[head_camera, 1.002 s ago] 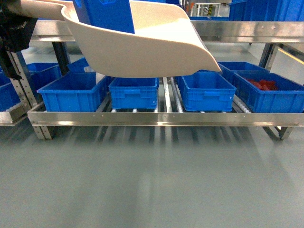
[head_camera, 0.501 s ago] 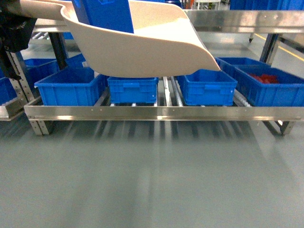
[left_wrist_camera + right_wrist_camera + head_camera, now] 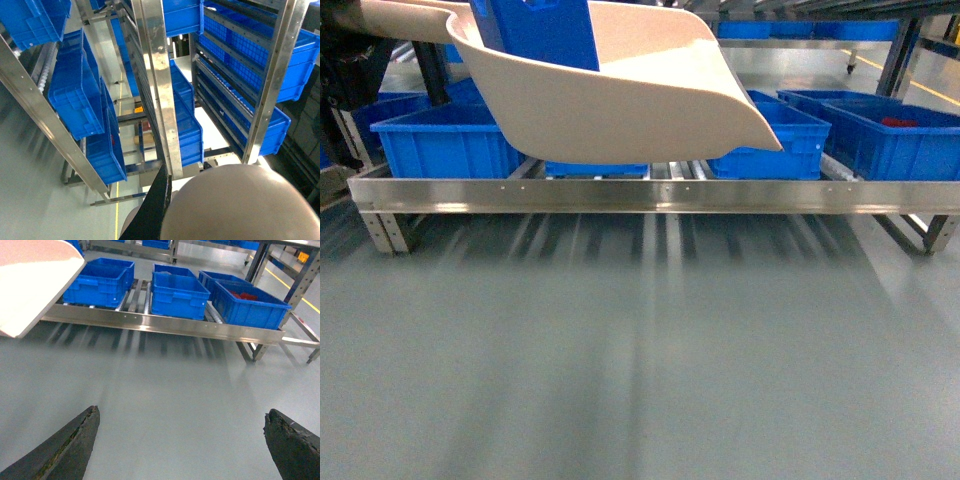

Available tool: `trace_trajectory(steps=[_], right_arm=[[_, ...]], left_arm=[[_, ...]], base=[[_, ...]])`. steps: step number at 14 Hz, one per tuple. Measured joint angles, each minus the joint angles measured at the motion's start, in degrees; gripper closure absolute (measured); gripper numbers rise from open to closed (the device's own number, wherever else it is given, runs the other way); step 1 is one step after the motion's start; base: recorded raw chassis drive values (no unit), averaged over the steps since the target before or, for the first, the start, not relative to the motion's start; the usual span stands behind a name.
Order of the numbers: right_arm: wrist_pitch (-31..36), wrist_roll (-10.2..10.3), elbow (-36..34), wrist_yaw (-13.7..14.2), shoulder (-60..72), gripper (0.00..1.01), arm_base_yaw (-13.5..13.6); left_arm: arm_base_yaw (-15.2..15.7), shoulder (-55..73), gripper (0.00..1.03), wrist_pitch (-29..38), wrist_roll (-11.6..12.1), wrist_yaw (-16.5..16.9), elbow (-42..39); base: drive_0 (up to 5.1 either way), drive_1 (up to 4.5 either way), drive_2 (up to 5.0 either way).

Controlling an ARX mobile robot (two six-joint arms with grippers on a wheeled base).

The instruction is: Place part in tray to right shelf

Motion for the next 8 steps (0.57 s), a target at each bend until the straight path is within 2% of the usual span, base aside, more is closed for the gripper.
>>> trace_trajectory(steps=[8], right_arm=[[0.0, 0.0, 0.0, 0.0, 0.0, 0.03, 0.0]], left_arm=[[0.0, 0.0, 0.89, 0.1, 0.0, 0.0, 0.0]], base=[[0.0, 0.00, 0.0]])
